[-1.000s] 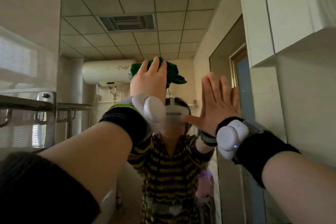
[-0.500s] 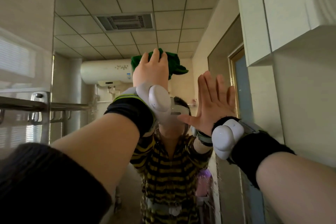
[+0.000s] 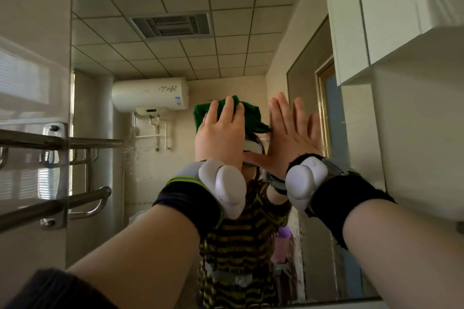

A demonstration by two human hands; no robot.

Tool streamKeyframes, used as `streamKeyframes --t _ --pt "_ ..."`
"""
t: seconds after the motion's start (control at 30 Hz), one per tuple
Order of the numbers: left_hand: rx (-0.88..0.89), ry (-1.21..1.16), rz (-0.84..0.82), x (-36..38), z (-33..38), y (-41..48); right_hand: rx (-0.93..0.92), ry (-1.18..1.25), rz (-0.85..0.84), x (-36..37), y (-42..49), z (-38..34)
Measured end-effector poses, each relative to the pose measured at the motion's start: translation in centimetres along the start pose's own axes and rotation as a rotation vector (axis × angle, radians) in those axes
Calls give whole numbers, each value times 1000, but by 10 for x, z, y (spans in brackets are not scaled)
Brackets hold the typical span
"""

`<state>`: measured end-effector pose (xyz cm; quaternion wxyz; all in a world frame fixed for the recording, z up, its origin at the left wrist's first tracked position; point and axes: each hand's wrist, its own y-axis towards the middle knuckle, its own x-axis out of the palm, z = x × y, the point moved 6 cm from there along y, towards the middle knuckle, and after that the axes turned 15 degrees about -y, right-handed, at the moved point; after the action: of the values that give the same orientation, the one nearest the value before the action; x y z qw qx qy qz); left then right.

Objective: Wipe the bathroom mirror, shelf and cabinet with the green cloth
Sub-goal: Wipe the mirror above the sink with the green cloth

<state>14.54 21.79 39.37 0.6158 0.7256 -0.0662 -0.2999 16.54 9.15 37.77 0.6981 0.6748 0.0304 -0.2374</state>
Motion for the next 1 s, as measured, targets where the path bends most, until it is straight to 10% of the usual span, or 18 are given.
streamKeyframes --t 1.0 --pt "28 35 -24 -18 24 63 77 36 80 -1 -5 40"
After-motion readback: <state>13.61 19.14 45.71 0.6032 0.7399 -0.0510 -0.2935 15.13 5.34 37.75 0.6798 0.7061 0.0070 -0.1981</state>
